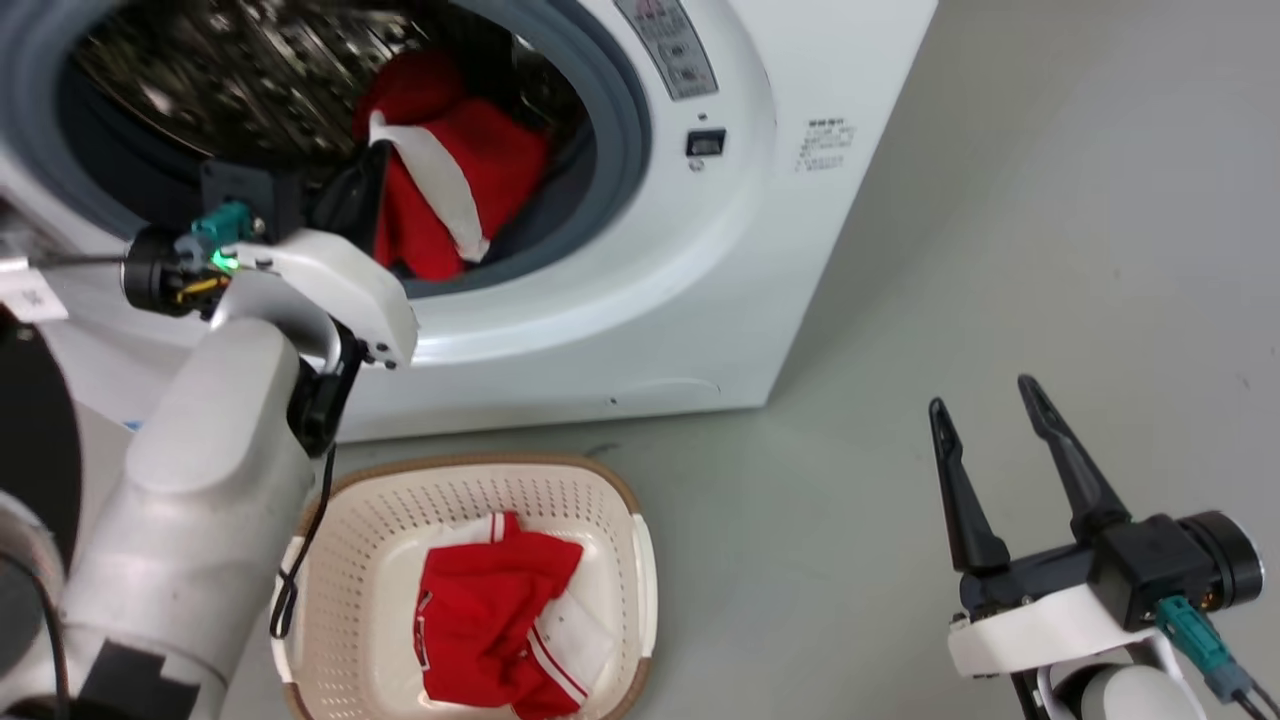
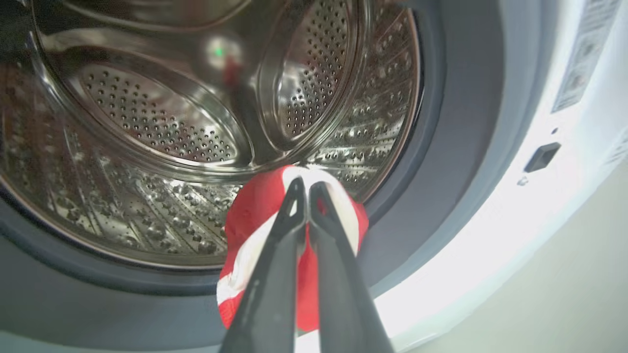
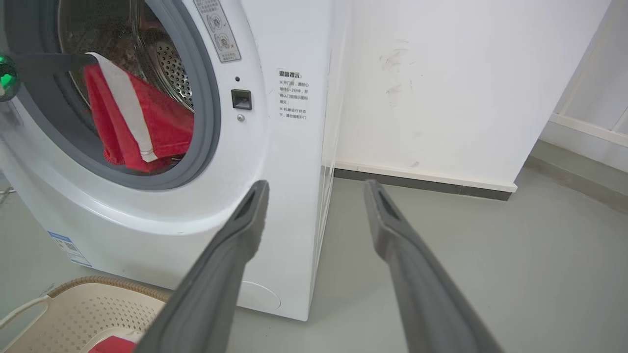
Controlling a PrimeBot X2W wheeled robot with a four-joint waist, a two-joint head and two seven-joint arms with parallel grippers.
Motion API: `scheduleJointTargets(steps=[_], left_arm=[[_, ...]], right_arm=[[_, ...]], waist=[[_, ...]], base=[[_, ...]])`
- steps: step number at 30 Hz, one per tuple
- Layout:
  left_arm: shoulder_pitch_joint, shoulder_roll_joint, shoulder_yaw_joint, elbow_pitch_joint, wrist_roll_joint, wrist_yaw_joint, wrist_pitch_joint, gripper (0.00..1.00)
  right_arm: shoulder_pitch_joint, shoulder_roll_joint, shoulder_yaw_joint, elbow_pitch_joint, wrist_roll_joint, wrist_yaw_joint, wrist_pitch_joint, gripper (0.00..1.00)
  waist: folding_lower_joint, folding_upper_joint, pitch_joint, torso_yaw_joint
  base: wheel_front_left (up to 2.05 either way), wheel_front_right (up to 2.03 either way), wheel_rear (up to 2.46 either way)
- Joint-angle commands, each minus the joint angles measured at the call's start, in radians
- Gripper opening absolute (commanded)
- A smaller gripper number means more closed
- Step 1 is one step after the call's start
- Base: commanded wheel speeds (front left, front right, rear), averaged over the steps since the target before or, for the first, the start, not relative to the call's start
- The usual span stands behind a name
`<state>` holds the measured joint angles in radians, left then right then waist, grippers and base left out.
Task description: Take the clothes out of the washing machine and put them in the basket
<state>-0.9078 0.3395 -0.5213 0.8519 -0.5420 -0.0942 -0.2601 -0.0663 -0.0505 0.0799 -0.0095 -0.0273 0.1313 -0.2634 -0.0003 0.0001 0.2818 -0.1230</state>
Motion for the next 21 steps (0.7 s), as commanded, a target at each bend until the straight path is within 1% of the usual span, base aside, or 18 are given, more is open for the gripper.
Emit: scheduleJointTargets(steps=[1, 8, 13, 21], left_arm=[[0.037, 0.003, 0.004, -0.037, 0.004, 0.010, -0.007, 0.00], [0.169, 0.038, 0.007, -0.265, 0.018, 0.063, -0.005, 0.00], [0.239, 0.074, 0.013, -0.436, 0.013, 0.109, 0.029, 0.00], [0.334, 0.132, 0.030, -0.714, 0.021, 0.193, 0.087, 0.00]], right_arm=[[0.015, 0.001, 0.000, 0.003, -0.001, -0.001, -0.002, 1.00], [0.058, 0.001, 0.002, 0.012, -0.010, -0.001, -0.002, 1.00], [0.081, 0.001, 0.005, 0.014, -0.010, -0.001, -0.002, 1.00], [0.108, 0.001, 0.007, 0.018, -0.011, -0.001, -0.002, 1.00]], waist=[[0.0003, -0.0001, -0.047, 0.027], [0.0003, -0.0001, -0.120, 0.050], [0.0003, -0.0001, -0.160, 0.068], [0.0003, -0.0001, -0.195, 0.086]], base=[[0.00, 0.00, 0.00], [0.00, 0.00, 0.00], [0.00, 0.00, 0.00], [0.00, 0.00, 0.00]])
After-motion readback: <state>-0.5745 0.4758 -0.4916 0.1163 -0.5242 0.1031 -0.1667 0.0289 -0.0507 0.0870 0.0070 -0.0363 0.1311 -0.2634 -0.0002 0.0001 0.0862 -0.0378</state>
